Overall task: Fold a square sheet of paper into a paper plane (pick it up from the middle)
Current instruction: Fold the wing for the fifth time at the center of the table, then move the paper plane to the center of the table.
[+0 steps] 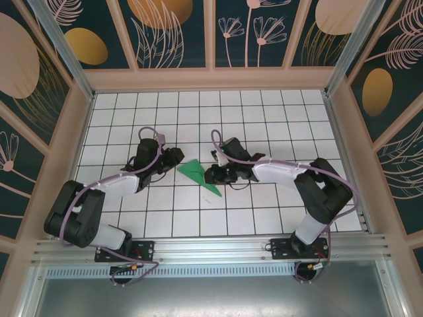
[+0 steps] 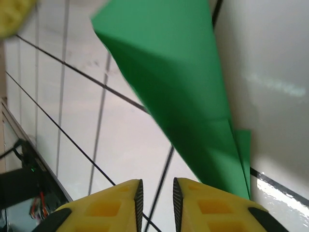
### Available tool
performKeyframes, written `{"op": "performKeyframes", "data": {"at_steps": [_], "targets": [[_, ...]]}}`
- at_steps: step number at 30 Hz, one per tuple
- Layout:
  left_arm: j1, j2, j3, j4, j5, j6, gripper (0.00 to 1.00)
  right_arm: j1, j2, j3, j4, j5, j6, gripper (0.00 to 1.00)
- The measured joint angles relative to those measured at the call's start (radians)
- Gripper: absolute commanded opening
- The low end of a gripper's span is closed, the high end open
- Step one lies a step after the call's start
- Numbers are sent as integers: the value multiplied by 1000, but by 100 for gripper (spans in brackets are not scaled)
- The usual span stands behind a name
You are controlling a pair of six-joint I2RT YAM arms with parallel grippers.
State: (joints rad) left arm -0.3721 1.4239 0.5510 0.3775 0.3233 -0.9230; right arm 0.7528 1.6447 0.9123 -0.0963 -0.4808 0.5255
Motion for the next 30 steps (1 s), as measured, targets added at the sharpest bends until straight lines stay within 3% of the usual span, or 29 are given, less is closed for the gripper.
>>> {"op": "performKeyframes", "data": {"at_steps": [4,9,18,30], "targets": [[-5,-49,-67,12,34,-43,33,-44,-73,3,-21,84,-12,34],[-37,-78,-125,17,42,-84,37,-106,-55,-16,-24,115,-23,35],[-69,-61,-164,55,72,-130,43,-98,52,-14,-14,61,-40,36],[-87,6,-164,111,92,-163,43,-44,166,84,-21,19,-107,36]]}}
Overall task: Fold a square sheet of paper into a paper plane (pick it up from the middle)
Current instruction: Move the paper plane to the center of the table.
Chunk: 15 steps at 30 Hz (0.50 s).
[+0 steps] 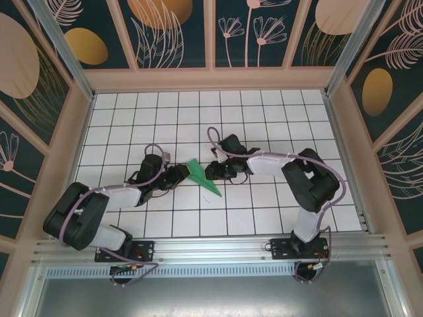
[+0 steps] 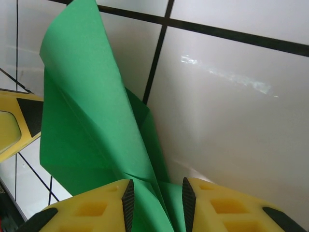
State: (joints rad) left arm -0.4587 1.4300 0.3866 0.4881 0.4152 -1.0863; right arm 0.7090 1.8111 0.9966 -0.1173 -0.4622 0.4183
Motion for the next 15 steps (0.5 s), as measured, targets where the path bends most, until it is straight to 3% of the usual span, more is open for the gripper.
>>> {"op": "performKeyframes", "data": {"at_steps": [9,15], "targets": [[-2,35,-5,29,0,-8,43,40,45,37,-16,-18,-40,35],[-4,39,-12,39,1,-12,42,61,45,45,-31,-17,-53,28]]}}
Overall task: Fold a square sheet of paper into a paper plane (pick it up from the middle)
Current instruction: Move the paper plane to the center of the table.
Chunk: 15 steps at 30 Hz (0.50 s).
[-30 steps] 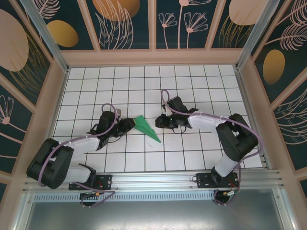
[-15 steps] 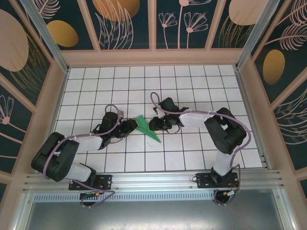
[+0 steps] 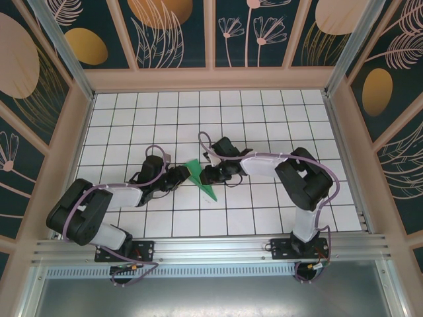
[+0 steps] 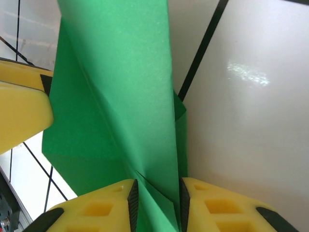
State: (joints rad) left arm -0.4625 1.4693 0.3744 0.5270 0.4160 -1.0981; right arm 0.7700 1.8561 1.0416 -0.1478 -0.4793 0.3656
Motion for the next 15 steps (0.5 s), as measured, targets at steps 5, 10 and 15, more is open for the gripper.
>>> {"op": "performKeyframes", "data": {"at_steps": [5,10,15], "targets": [[0,1,-7,6,-4,-7,42,46,5,32,-35,39,-1,18],[0,-13,-23,5,-27,-14,42,91,22,80,-67,126,12,3],[0,-116,-29,-48,-103,-14,44,125,18,152,-172,321,53,1]]}}
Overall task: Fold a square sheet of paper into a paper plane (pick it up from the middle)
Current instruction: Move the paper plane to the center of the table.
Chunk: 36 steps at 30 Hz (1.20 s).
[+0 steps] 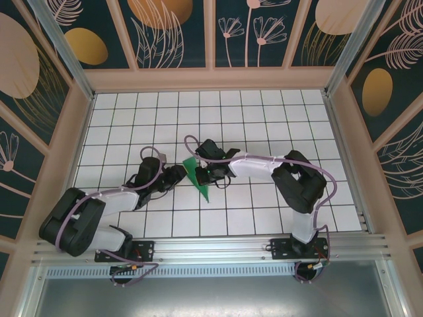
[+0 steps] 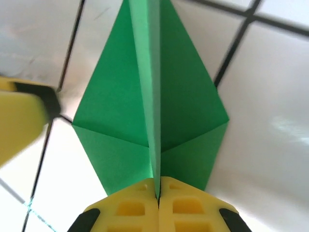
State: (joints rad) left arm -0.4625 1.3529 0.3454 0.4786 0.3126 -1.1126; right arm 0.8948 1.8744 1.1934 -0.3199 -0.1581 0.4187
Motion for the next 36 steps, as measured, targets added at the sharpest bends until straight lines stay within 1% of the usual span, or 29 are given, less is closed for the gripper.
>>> {"op": "performKeyframes", "data": {"at_steps": [3,5,9,11,13,14,17,18,24,25,26,29,31,36], "targets": [[0,-82,1,-47,-60,5,45,3,-12,38,-84,156,32,2],[0,-119,3,-74,-91,11,45,-4,-26,48,-127,237,52,3],[0,-136,6,-109,-121,20,45,-41,-41,50,-171,317,89,5],[0,-136,6,-122,-124,23,45,-61,-41,50,-182,330,100,7],[0,-136,6,-128,-124,24,45,-77,-41,50,-183,338,113,13],[0,-136,6,-130,-124,24,45,-82,-39,50,-184,341,118,15],[0,-136,6,-134,-124,24,45,-86,-32,50,-183,340,121,17],[0,-135,6,-134,-124,24,45,-86,-28,50,-183,339,122,21],[0,-116,6,-131,-117,24,45,-87,8,50,-182,322,122,23],[0,-109,6,-131,-114,24,45,-87,12,51,-185,322,121,25],[0,-101,6,-131,-111,24,45,-84,18,56,-189,323,121,29],[0,-79,6,-129,-103,24,45,-77,23,78,-203,326,114,31],[-1,-68,6,-122,-93,24,45,-71,23,96,-209,327,112,35],[-1,-49,9,-108,-77,24,46,-66,23,123,-211,327,110,37]]}}
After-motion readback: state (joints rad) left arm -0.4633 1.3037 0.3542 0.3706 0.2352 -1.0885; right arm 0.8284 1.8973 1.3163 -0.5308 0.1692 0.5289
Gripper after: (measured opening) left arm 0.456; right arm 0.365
